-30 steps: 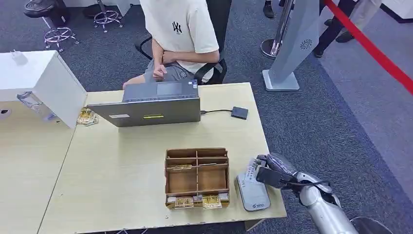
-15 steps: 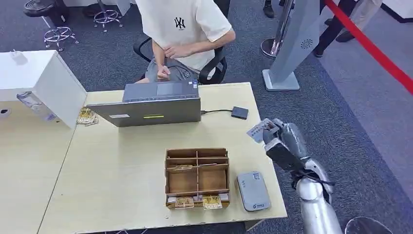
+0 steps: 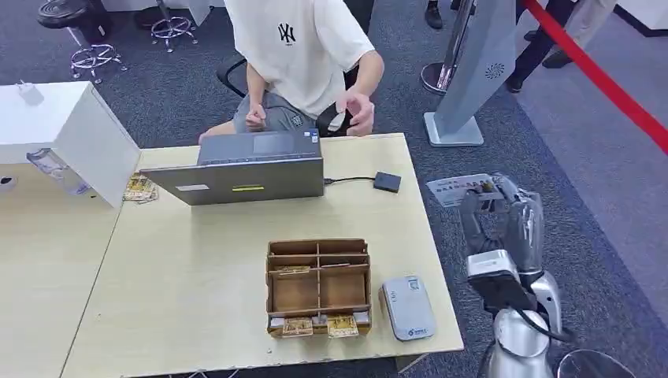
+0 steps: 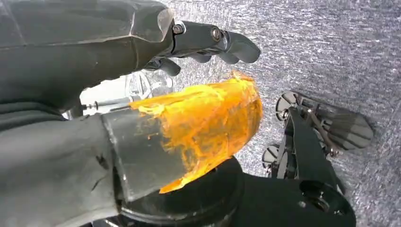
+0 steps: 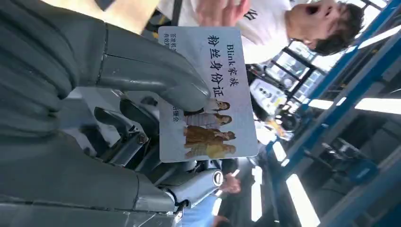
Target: Pass the card to the sensor for recognition and then transmit it.
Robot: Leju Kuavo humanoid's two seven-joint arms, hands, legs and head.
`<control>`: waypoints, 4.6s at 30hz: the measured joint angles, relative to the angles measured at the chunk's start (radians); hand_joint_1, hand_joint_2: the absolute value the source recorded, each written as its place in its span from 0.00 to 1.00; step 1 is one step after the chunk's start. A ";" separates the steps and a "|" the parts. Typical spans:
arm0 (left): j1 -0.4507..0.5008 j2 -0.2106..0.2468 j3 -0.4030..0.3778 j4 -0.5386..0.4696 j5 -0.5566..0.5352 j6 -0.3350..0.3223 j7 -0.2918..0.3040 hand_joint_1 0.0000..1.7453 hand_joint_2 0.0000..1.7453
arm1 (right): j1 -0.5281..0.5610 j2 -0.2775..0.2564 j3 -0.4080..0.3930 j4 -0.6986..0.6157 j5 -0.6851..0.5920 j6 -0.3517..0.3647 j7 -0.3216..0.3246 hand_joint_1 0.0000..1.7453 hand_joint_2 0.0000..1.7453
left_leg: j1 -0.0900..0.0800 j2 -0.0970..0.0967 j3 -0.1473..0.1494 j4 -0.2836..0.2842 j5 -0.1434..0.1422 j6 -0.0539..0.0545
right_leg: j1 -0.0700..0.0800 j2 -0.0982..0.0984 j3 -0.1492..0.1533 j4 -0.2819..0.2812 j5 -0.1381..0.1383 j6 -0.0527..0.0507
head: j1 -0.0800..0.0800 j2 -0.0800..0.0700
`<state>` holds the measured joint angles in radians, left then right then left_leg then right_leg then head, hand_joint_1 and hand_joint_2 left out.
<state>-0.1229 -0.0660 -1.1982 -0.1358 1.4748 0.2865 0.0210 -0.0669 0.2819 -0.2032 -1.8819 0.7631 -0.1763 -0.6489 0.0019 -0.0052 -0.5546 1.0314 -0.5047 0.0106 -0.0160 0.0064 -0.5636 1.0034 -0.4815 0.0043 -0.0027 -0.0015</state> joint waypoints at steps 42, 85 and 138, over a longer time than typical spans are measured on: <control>-0.020 -0.011 -0.201 0.000 -0.001 -0.044 0.019 0.00 0.00 | -0.269 -0.011 0.532 0.520 0.748 -0.433 0.377 0.00 1.00 | 0.000 0.000 0.000 0.000 0.000 0.000 | 0.000 0.000 0.000 0.000 0.000 0.000 | 0.000 0.000; -0.020 -0.026 -0.208 0.009 0.031 -0.014 0.007 0.00 0.00 | 0.140 -0.070 0.643 0.045 0.471 -0.274 0.270 0.60 1.00 | 0.000 0.000 0.000 0.000 0.000 0.000 | 0.000 0.000 0.000 0.000 -0.001 0.000 | 0.000 0.000; -0.020 -0.025 -0.208 0.015 0.032 -0.014 0.001 0.00 0.00 | 0.123 -0.072 0.588 0.355 0.558 -0.269 0.344 0.55 1.00 | 0.000 0.000 0.000 0.000 0.000 0.000 | 0.000 0.000 0.000 0.000 -0.001 0.000 | 0.000 0.000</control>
<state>-0.1433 -0.0912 -1.4061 -0.1205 1.5064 0.2724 0.0221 0.0559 0.2094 0.3849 -1.5270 1.3214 -0.4452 -0.3052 0.0019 -0.0054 -0.5548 1.0314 -0.5050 0.0102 -0.0161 0.0061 -0.5636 1.0033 -0.4821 0.0041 -0.0023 -0.0015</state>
